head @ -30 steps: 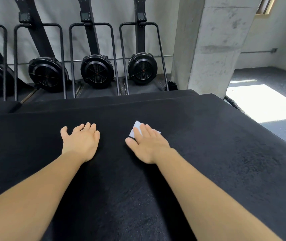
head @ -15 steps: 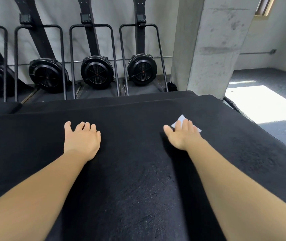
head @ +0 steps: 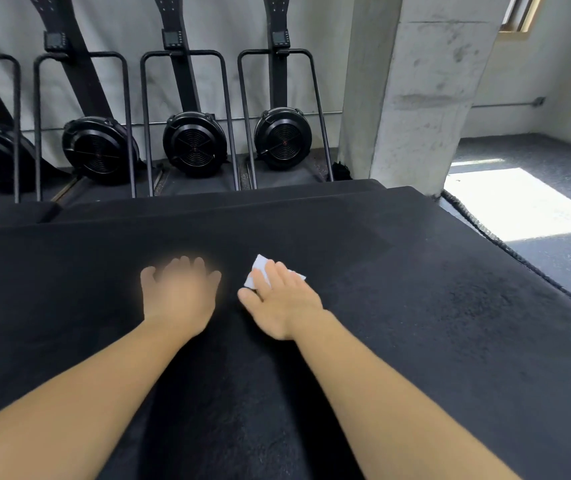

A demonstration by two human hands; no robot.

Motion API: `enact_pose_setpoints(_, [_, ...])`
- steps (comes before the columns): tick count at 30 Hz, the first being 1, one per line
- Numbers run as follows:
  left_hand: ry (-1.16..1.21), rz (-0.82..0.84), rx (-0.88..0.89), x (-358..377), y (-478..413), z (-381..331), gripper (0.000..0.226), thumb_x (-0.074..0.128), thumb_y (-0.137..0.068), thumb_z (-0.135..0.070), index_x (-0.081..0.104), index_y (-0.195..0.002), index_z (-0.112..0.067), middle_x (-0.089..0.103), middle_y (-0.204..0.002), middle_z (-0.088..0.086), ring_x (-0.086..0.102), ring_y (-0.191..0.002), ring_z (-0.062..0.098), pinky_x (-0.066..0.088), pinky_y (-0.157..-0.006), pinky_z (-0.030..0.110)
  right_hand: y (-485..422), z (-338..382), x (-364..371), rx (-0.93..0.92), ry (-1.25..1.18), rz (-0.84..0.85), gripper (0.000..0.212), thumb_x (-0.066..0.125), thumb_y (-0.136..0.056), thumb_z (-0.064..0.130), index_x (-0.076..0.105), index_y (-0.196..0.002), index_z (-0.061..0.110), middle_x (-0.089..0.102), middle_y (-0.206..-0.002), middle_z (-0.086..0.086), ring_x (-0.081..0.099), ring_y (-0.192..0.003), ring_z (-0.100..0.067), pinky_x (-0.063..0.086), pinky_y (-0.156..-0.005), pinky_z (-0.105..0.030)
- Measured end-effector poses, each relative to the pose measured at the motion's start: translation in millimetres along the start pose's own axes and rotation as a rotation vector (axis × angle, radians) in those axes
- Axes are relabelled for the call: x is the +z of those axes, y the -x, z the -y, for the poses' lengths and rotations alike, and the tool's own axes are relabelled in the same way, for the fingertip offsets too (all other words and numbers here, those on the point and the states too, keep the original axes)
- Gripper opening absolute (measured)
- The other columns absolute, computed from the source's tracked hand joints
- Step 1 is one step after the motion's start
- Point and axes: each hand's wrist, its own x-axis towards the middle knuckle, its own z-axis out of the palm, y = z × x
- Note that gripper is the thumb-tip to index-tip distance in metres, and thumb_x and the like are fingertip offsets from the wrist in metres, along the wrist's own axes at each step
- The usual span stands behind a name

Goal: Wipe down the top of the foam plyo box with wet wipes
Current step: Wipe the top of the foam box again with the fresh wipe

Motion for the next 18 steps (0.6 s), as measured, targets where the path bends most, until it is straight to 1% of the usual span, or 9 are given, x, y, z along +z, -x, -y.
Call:
enact_pose_setpoints(1, [-0.003,-0.004,0.026,0,5,-2,0.044,0.015,-0.103,-0.038,0.036,-0.137,-0.021,0.042,-0.138,-0.003,0.029,-0.14,0.017,0.016,-0.111,0.048,1,-14,-6,0.003,-0.003,-0.043,0.06,0.017,-0.102,0.051,0.026,-0.151,0.018,0.019,-0.158,-0.006,0.012,-0.147,-0.024,0.01,-0.12,-0.036])
enact_pose_setpoints(2, [-0.002,-0.013,0.051,-1,10,-4,0.041,0.015,-0.102,-0.036,0.038,-0.134,-0.021,0.043,-0.134,-0.003,0.031,-0.137,0.017,0.018,-0.11,0.047,1,-30,-12,0.028,0.008,-0.078,0.054,0.019,-0.102,0.048,0.034,-0.144,0.017,0.029,-0.148,-0.006,0.022,-0.14,-0.024,0.017,-0.117,-0.036])
enact_pose_setpoints(3, [0.008,-0.022,0.066,-3,15,-6,0.041,0.015,-0.102,-0.037,0.04,-0.131,-0.022,0.045,-0.13,-0.004,0.033,-0.135,0.017,0.02,-0.108,0.046,2,-47,-18,0.068,0.027,-0.091,0.051,0.019,-0.103,0.046,0.037,-0.14,0.015,0.032,-0.142,-0.005,0.027,-0.134,-0.024,0.02,-0.115,-0.037])
enact_pose_setpoints(5, [0.043,-0.026,0.074,-6,23,-10,0.045,0.012,-0.102,-0.042,0.042,-0.128,-0.022,0.047,-0.126,-0.006,0.036,-0.133,0.015,0.021,-0.106,0.044,4,-79,-29,0.15,0.068,-0.09,0.052,0.019,-0.103,0.043,0.036,-0.142,0.013,0.033,-0.141,-0.006,0.028,-0.131,-0.024,0.022,-0.114,-0.037])
enact_pose_setpoints(8, [0.04,-0.003,0.097,-9,32,-18,0.045,0.01,-0.102,-0.045,0.044,-0.121,-0.023,0.049,-0.118,-0.009,0.039,-0.129,0.015,0.021,-0.104,0.042,9,-115,-43,0.274,0.019,-0.095,0.055,0.019,-0.103,0.046,0.033,-0.146,0.014,0.03,-0.146,-0.006,0.025,-0.137,-0.025,0.02,-0.113,-0.039])
enact_pose_setpoints(11, [0.03,0.007,0.105,-12,41,-25,0.041,0.011,-0.101,-0.045,0.044,-0.112,-0.024,0.049,-0.108,-0.01,0.043,-0.124,0.015,0.021,-0.101,0.041,11,-131,-51,0.352,-0.016,-0.107,0.057,0.019,-0.103,0.047,0.03,-0.149,0.015,0.025,-0.153,-0.007,0.021,-0.142,-0.026,0.017,-0.115,-0.041])
enact_pose_setpoints(13, [0.019,-0.011,0.106,-15,46,-27,0.039,0.012,-0.101,-0.044,0.043,-0.11,-0.024,0.048,-0.102,-0.01,0.046,-0.119,0.016,0.022,-0.097,0.04,11,-132,-51,0.38,-0.014,-0.099,0.061,0.018,-0.103,0.048,0.023,-0.153,0.014,0.019,-0.158,-0.007,0.014,-0.146,-0.026,0.013,-0.118,-0.04])
enact_pose_setpoints(16, [0.007,-0.038,0.093,-19,56,-26,0.032,0.015,-0.1,-0.042,0.041,-0.097,-0.024,0.046,-0.091,-0.011,0.05,-0.105,0.016,0.022,-0.088,0.038,13,-124,-47,0.408,0.006,-0.088,0.068,0.016,-0.103,0.053,0.013,-0.157,0.011,0.008,-0.163,-0.009,0.003,-0.15,-0.024,0.005,-0.121,-0.039])
enact_pose_setpoints(18, [0.002,-0.015,0.056,-19,63,-22,0.03,0.016,-0.1,-0.041,0.04,-0.092,-0.024,0.046,-0.089,-0.011,0.051,-0.1,0.016,0.022,-0.086,0.037,16,-112,-42,0.415,0.011,-0.093,0.072,0.015,-0.102,0.056,0.01,-0.158,0.01,0.004,-0.164,-0.011,-0.001,-0.151,-0.025,0.003,-0.121,-0.039])
